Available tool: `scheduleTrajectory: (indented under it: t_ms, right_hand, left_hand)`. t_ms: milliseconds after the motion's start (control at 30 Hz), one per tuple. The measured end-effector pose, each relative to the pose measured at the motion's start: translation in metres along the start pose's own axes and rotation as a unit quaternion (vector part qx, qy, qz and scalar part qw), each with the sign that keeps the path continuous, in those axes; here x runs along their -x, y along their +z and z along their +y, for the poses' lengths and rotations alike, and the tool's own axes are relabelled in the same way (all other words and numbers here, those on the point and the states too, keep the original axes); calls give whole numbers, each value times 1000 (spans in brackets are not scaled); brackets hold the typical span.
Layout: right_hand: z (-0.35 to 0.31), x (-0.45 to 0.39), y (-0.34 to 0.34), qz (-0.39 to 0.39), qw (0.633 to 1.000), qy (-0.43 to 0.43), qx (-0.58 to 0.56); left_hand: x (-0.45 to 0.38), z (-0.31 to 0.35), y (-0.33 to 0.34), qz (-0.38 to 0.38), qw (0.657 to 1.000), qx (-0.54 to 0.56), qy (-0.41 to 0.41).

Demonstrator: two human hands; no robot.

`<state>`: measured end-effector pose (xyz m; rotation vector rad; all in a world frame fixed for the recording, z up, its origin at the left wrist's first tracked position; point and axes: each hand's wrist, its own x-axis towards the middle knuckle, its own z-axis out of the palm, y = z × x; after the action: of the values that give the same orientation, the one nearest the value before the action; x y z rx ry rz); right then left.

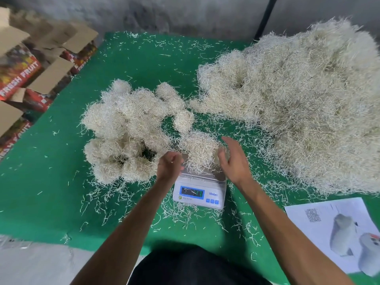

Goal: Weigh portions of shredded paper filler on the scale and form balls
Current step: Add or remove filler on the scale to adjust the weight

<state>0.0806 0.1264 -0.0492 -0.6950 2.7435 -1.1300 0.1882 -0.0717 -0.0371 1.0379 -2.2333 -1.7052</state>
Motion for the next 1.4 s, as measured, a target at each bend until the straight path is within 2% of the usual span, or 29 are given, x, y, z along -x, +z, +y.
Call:
scheduleTrajectory:
  t_ms: [467, 533, 667, 733, 800, 867, 933, 967, 1033, 1100, 1133, 1167, 1200, 1233, 1300, 1333, 1400]
  right_hand:
    - [-9, -9, -2, 3, 1000, 0, -2]
    - [-11, -13, 2, -2, 1000, 9, 28]
    - [-34, -28, 19, 15, 986, 79, 144]
    - [-47, -36, 34, -31, 978, 93, 184]
    - [-57, -38, 48, -93, 973, 81, 197]
    - [-68, -34, 57, -117, 982, 57, 138]
    - [-79, -27, 59, -129, 990, -6, 57]
    - [-85, -24, 56, -140, 988, -53, 35]
    - [-87, -17, 49, -137, 983, -108, -47]
    - [-84, -14, 37, -74, 976, -62, -196]
    - [-82, -15, 30, -30, 965, -21, -258]
    - [-80, -18, 24, 4, 957, 24, -289]
    - [-77, -23, 18, 10, 953, 64, -297]
    - [-75, -29, 14, -13, 950, 89, -299]
    - [-74, -37, 6, -95, 939, 102, -313]
    - [-72, -40, 5, -132, 936, 102, -311]
    - [-66, -48, -1, -189, 935, 102, -281]
  left_hand:
    - [2, 4, -2, 17, 999, 29, -15]
    - [1, 2, -3, 18, 999, 26, -17]
    - [-1, 2, -3, 27, 998, -11, -50]
    - [0, 6, -4, 25, 995, 24, -89]
    - [2, 12, -4, -17, 986, 96, -138]
    - [4, 20, -7, -109, 963, 170, -181]
    - [1, 25, -9, -186, 912, 296, -216]
    - [-3, 25, -11, -189, 911, 303, -205]
    - [-8, 26, -13, -150, 972, 155, -95]
    - [-16, 28, -13, -75, 992, 74, -69]
    - [-21, 27, -13, -81, 990, 95, -63]
    - [-21, 29, -14, -85, 993, 74, -25]
    - [-23, 30, -14, -89, 991, 103, -16]
    - [-23, 33, -15, -98, 984, 146, -25]
    - [-17, 47, -14, -147, 943, 268, -134]
    - [-15, 47, -14, -176, 935, 273, -146]
    - [-11, 50, -14, -223, 944, 213, -120]
